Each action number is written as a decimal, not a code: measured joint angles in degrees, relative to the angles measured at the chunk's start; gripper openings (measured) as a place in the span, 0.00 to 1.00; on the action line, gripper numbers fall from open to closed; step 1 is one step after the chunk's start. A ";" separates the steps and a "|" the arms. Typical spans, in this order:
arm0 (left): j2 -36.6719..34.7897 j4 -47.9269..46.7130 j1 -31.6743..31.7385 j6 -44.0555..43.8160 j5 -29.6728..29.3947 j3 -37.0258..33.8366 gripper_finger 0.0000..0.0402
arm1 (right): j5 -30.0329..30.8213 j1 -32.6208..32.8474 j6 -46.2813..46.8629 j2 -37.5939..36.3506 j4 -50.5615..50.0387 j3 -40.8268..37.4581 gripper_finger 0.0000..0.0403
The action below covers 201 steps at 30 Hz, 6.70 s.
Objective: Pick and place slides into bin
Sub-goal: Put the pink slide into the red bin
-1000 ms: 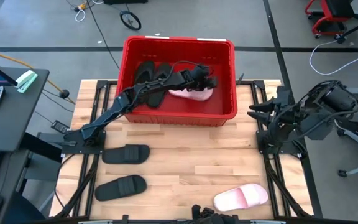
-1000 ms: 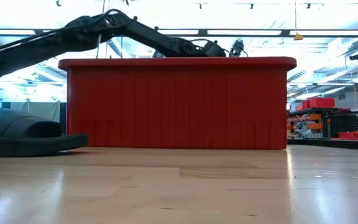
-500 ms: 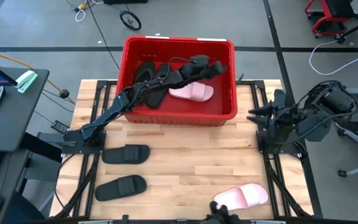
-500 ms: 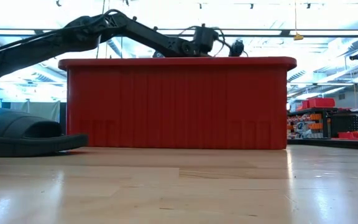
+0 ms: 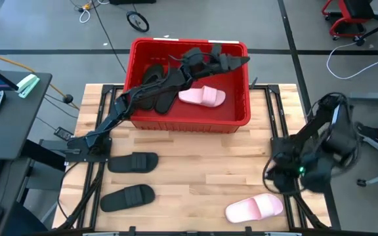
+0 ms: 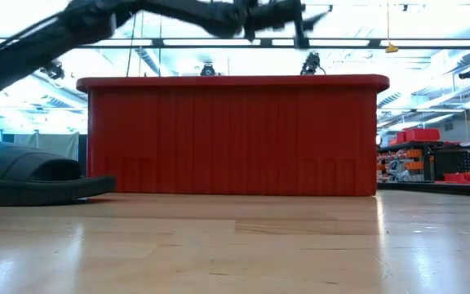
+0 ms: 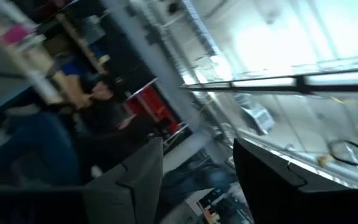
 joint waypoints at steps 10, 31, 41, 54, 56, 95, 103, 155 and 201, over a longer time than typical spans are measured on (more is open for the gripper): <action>-12.32 -1.09 -6.39 12.89 3.31 0.11 0.48 | -3.67 13.17 31.02 3.80 45.44 -29.74 0.29; -16.39 -9.71 -15.28 13.73 10.87 0.05 0.44 | -10.91 6.58 36.75 9.83 35.13 -36.15 0.31; -16.41 -9.70 -16.32 14.63 10.73 0.02 0.44 | -24.25 2.00 35.81 10.69 34.92 -36.17 0.31; -16.40 -9.62 -17.41 14.61 10.73 0.02 0.43 | -26.70 -6.34 27.95 22.12 52.79 -36.10 0.31; -16.41 -9.62 -17.40 14.57 10.73 0.02 0.43 | -25.78 -8.26 25.23 22.55 53.75 -36.08 0.31; -16.35 -9.62 -18.89 13.01 10.76 0.02 0.43 | -24.01 -13.41 10.51 10.53 65.30 -51.97 0.31; -16.35 -9.64 -18.87 12.99 9.11 0.02 0.43 | -24.29 -13.31 8.11 10.51 64.29 -51.47 0.31; -16.35 -9.63 -24.70 14.89 3.72 0.02 0.43 | -21.38 -9.53 7.73 8.51 77.38 -56.31 0.30; -16.35 -9.59 -25.24 15.16 3.72 0.01 0.43 | -15.90 -9.04 13.76 14.37 91.80 -59.52 0.30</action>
